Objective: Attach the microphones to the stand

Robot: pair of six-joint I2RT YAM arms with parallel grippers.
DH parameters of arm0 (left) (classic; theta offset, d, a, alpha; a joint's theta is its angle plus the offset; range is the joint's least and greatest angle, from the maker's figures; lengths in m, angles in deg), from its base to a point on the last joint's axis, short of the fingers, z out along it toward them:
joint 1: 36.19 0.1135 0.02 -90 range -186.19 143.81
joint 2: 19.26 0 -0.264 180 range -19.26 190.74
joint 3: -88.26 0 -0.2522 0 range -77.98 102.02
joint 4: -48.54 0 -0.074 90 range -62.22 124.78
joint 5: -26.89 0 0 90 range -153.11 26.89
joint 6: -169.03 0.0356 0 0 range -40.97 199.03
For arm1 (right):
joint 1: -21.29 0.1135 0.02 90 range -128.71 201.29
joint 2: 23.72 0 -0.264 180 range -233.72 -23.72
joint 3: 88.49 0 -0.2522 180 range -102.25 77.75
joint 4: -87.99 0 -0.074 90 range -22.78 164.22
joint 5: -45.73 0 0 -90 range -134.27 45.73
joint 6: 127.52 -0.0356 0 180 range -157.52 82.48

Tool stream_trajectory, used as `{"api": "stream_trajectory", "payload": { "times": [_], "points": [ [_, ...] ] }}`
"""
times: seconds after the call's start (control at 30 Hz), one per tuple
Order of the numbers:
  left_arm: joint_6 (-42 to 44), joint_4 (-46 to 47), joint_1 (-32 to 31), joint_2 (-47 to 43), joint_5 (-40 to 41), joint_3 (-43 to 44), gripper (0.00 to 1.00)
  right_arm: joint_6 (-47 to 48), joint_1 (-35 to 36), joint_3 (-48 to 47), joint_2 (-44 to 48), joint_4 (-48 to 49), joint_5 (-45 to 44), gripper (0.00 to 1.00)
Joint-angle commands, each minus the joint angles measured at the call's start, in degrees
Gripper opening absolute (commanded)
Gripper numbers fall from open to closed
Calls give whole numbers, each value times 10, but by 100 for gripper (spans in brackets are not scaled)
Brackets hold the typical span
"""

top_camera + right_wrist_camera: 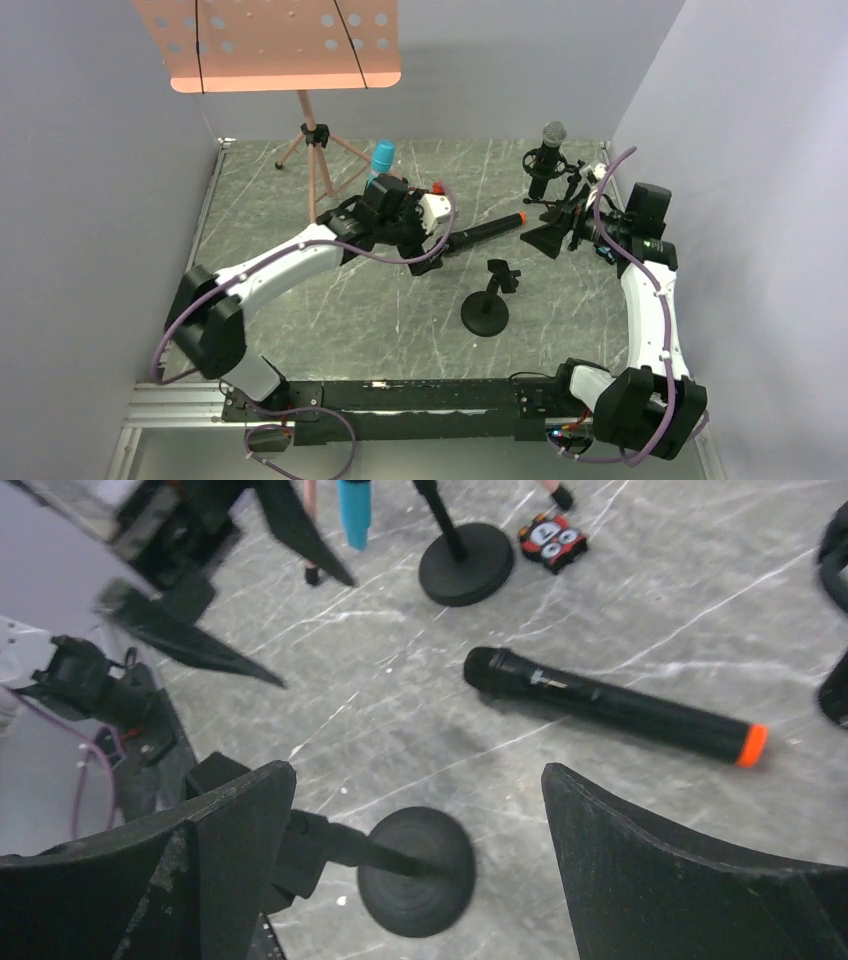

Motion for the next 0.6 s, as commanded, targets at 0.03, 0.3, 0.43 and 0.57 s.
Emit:
{"api": "stream_trajectory", "payload": {
  "times": [0.03,0.3,0.43,0.57],
  "points": [
    [120,8,15,102,-58,76,99,-52,0,42,46,128,48,100],
    [32,-78,36,327,-59,318,99,-47,0,27,31,96,-34,100],
    [-21,-78,36,384,-63,382,99,-46,0,22,23,90,-43,100],
    [-64,-79,34,433,-63,436,97,-49,0,23,23,92,-43,100]
  ]
}}
